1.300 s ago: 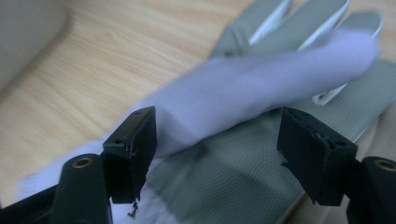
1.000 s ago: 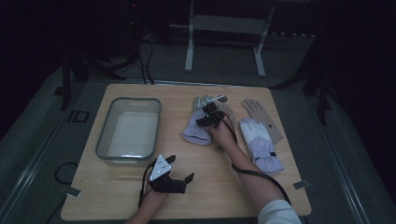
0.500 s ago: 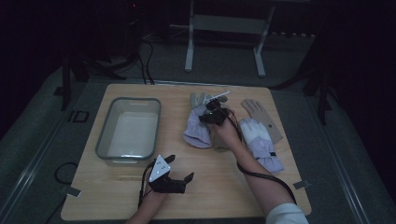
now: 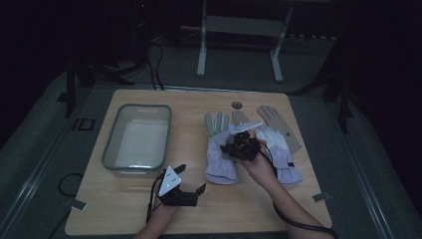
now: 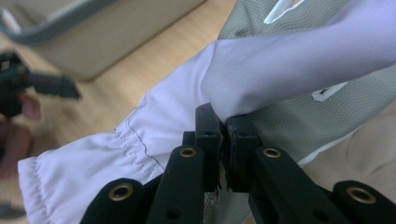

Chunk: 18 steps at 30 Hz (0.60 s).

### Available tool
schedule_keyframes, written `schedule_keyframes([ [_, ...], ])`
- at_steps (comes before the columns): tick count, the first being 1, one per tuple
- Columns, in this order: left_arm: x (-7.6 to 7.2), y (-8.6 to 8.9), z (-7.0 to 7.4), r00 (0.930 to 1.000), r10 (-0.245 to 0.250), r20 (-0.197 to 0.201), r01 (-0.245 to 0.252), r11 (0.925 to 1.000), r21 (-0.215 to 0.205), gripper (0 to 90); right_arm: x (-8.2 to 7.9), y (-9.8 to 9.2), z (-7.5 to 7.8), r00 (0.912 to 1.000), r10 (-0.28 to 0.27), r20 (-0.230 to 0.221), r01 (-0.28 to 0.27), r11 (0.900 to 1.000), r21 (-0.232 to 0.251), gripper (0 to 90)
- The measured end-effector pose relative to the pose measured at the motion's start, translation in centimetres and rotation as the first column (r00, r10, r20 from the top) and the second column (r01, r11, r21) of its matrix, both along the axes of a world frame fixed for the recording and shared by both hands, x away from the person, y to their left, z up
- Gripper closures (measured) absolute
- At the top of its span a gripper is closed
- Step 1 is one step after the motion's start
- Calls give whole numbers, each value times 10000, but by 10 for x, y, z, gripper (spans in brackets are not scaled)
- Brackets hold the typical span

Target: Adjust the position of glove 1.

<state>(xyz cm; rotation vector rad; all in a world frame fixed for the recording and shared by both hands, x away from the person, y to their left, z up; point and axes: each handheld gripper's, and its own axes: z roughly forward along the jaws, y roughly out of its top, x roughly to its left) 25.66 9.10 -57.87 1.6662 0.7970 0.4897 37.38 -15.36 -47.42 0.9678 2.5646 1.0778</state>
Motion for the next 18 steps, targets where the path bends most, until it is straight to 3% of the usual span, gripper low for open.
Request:
schedule_keyframes([
  [5,0,0,0,10000,-52,-30,52,10000,-48,14,-8,-1,-19,9999,-11,-154,3,9986,-522,857],
  [13,1,0,0,10000,-18,-84,17,10000,-73,14,2,16,-48,9971,101,-751,-159,9969,-772,856],
  [15,1,0,0,10000,-13,-93,12,10000,-86,14,6,21,-54,9970,293,-719,-364,9943,-1001,855],
  [18,1,0,0,9999,-27,-118,26,9999,-103,14,12,25,-58,9942,705,-809,-782,9924,-955,853],
])
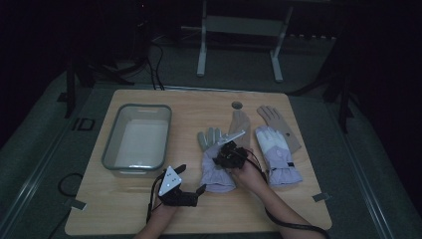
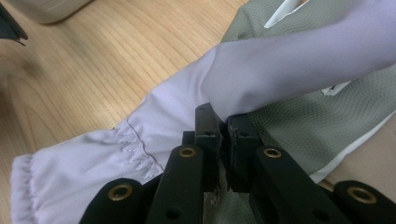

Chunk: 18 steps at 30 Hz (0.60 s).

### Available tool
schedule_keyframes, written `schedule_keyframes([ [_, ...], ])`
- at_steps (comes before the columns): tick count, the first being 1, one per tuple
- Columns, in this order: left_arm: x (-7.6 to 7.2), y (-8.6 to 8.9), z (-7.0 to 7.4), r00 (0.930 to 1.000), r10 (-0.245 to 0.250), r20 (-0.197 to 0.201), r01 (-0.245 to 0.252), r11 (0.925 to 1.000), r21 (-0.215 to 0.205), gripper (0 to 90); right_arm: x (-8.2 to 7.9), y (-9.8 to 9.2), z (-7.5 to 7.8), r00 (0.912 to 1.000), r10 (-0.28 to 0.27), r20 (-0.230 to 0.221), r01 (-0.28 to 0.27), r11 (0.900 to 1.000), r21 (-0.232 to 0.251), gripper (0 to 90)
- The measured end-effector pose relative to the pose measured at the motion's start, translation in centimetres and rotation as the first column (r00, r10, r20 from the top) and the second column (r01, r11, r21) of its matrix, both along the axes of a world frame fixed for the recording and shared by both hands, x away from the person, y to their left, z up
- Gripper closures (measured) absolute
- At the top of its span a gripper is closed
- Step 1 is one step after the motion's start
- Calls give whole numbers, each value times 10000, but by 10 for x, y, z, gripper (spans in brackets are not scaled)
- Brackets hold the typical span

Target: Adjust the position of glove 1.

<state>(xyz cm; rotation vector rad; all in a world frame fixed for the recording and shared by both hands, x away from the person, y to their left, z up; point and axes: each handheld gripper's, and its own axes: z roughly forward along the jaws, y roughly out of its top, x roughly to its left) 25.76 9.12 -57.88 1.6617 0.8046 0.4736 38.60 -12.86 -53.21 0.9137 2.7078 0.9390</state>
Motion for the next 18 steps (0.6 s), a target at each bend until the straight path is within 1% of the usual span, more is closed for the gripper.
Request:
schedule_keyframes([
  [1,0,0,0,10000,-4,-9,4,10000,-11,14,2,0,0,9999,122,-17,-122,9999,73,850],
  [2,0,0,0,10000,-6,-21,6,10000,-24,14,5,0,-1,9998,-8,-190,11,9999,132,848],
  [5,1,0,0,10000,-5,-47,4,10000,-19,14,7,1,-2,9998,-2,-199,4,9999,109,840],
  [6,1,0,0,10000,-6,-50,6,10000,-9,14,7,1,-3,9991,-215,-366,223,9995,217,831],
  [8,1,0,0,10000,-4,-40,4,10000,2,14,6,1,-4,9994,-189,-300,197,9995,253,805],
  [10,1,0,0,10000,-6,-37,6,10000,6,14,6,-1,-4,9989,-240,-405,256,9989,402,767],
  [12,1,0,0,10000,-16,-41,16,10000,12,14,5,-6,2,9985,-249,-479,281,9974,670,702],
  [13,1,0,0,10000,-16,-43,16,10000,9,14,3,-8,6,9990,-230,-396,258,9971,720,666],
  [14,1,0,0,10000,-23,-56,23,10000,2,14,1,-10,9,9995,-169,-285,190,9972,727,607],
  [15,1,0,0,10000,-17,-60,17,10000,-3,14,0,-13,14,9998,-54,-181,67,9971,763,573],
  [16,1,0,0,10000,-11,-68,11,10000,-4,14,-2,-16,19,9998,-22,-177,37,9966,828,553],
  [17,1,0,0,10000,-8,-74,8,10000,-10,14,-4,-20,25,10000,-10,-25,12,9963,854,513],
  [18,1,0,0,10000,-6,-69,6,10000,-12,14,-6,-24,30,10000,74,-3,-73,9951,986,502],
])
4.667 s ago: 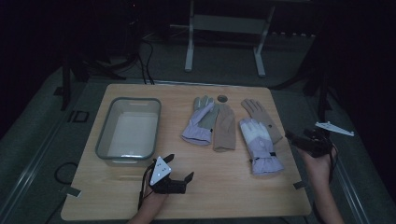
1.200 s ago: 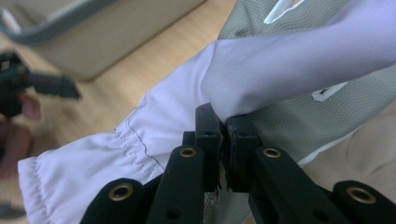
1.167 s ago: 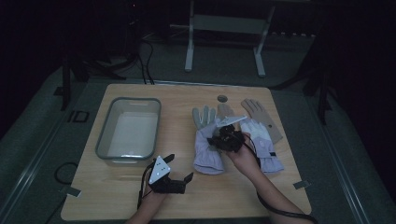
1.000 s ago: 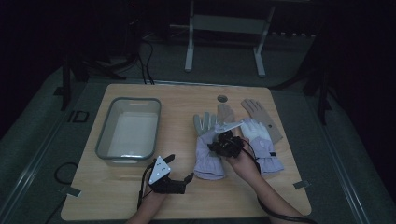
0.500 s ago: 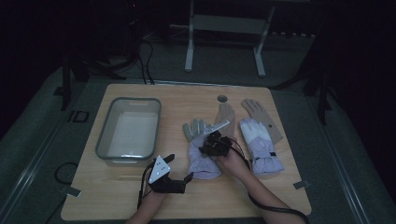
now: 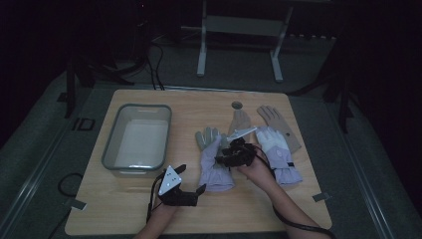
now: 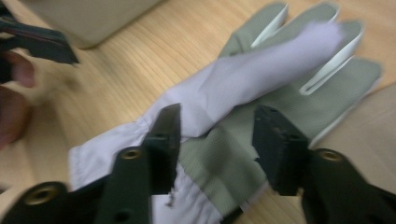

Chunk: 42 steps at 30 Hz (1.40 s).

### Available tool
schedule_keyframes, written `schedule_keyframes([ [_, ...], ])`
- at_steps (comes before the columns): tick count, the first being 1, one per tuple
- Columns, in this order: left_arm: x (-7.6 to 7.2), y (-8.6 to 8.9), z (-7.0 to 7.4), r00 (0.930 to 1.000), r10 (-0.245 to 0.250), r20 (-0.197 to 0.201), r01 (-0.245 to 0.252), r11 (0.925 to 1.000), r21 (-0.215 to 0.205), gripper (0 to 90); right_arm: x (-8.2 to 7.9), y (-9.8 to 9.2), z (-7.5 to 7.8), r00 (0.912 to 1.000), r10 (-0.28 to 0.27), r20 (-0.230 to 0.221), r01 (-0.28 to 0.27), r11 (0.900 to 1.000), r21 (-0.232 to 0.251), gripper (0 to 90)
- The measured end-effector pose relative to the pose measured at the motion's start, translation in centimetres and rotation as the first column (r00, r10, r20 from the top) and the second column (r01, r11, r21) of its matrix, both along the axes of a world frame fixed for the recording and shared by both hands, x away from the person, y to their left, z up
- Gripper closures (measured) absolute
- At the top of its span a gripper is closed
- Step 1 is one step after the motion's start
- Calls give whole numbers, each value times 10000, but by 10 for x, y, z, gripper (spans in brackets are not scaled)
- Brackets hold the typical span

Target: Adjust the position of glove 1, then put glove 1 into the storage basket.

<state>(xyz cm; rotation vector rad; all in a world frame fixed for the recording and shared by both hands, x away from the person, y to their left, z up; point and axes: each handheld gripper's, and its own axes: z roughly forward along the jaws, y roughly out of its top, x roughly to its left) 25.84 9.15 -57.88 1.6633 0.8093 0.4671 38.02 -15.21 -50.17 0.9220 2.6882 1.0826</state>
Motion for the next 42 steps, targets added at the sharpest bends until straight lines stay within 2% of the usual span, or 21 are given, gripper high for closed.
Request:
schedule_keyframes([
  [4,0,0,0,10000,3,-32,-3,10000,-5,14,-3,-17,19,9992,292,287,-300,9992,249,421],
  [6,0,0,0,10000,-5,-45,5,10000,-1,14,-2,-27,28,9981,187,584,-195,9997,129,429],
  [11,0,0,0,10000,10,-50,-10,10000,-1,15,3,-60,42,9964,-42,850,55,9999,-160,444],
  [15,0,0,0,10000,14,-67,-14,10000,-8,14,5,-83,48,9921,-150,1245,220,9982,-551,445],
  [21,0,-1,0,10000,33,-71,-33,10000,-5,14,9,-119,53,9884,-447,1449,591,9936,-965,445],
  [23,0,0,0,10000,38,-78,-38,10000,-6,14,9,-134,55,9871,-557,1503,705,9929,-953,446],
  [28,0,-1,0,10000,42,-75,-42,10000,3,14,11,-161,53,9853,-764,1525,954,9879,-1219,445],
  [34,0,-1,0,10000,57,-82,-57,10000,11,15,17,-189,43,9835,-1171,1377,1384,9778,-1574,453],
  [37,0,-1,0,9999,58,-85,-58,10000,24,14,20,-197,37,9841,-1239,1276,1457,9731,-1783,453],
  [42,1,-1,0,9999,64,-116,-64,10000,32,14,23,-203,25,9890,-1115,972,1283,9737,-1884,452],
])
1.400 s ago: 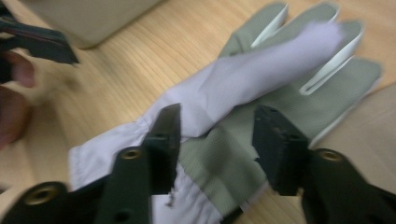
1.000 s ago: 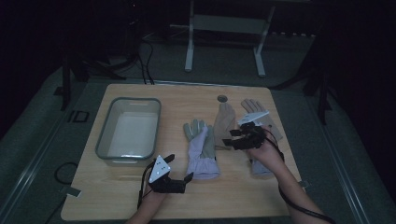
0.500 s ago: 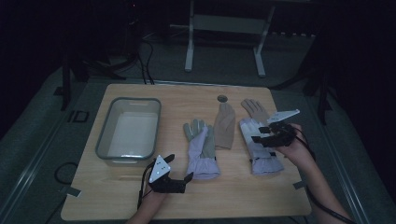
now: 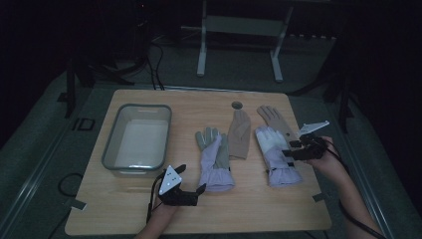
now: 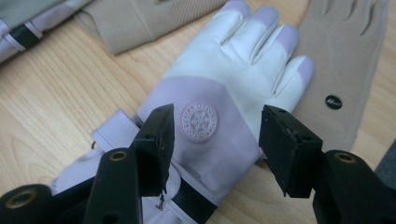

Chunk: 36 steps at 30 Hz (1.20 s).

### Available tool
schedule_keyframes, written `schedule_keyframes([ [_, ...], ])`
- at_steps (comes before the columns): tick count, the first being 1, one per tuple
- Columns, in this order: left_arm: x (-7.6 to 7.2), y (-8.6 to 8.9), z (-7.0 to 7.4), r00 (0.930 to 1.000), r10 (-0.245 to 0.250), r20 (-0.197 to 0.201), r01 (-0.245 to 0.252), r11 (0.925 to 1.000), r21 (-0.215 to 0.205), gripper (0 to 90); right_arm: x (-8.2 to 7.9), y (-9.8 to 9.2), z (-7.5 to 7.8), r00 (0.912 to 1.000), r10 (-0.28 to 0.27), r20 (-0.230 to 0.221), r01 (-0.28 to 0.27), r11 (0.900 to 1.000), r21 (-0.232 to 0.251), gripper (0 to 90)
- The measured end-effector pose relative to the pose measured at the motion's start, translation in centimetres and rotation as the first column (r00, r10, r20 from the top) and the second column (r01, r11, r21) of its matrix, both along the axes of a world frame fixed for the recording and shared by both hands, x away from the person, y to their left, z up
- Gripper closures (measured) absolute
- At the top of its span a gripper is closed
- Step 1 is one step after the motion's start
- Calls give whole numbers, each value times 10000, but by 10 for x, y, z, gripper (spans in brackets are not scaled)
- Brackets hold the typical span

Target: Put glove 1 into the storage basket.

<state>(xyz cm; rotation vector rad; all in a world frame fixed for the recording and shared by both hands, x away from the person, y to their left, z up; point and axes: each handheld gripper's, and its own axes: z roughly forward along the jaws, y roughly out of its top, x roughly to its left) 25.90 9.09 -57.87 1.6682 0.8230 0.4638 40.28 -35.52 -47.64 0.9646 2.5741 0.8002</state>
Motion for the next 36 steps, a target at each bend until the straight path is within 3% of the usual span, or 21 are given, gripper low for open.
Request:
schedule_keyframes([
  [7,0,0,0,10000,1,8,-1,10000,-8,14,5,2,-17,9996,111,-262,-123,9989,-450,450],
  [9,0,0,0,10000,1,-15,-1,10000,3,14,6,3,-21,9990,239,-386,-252,9991,-336,448],
  [12,0,0,0,10000,-3,-23,3,10000,-2,15,9,9,-30,9990,321,-296,-341,9970,-699,432],
  [16,0,0,0,10000,-6,-48,6,10000,-17,15,14,14,-38,9972,726,-171,-738,9940,-808,427],
  [19,1,0,0,10000,-3,-60,3,10000,-38,14,19,15,-44,9954,862,-419,-885,9945,-565,451],
  [24,0,0,0,10000,-9,-44,9,10000,-10,15,24,12,-50,9901,792,-1156,-815,9966,-148,610],
  [28,0,0,0,10000,1,-49,-1,10000,-25,14,19,16,-50,9931,360,-1120,-388,9990,-228,662],
  [33,0,0,0,10000,6,-32,-6,10000,-8,15,7,20,-43,9963,-308,-801,308,9995,-17,755],
  [36,0,0,0,10000,4,-34,-4,10000,-7,15,-1,22,-36,9958,-436,-802,457,9986,247,772],
])
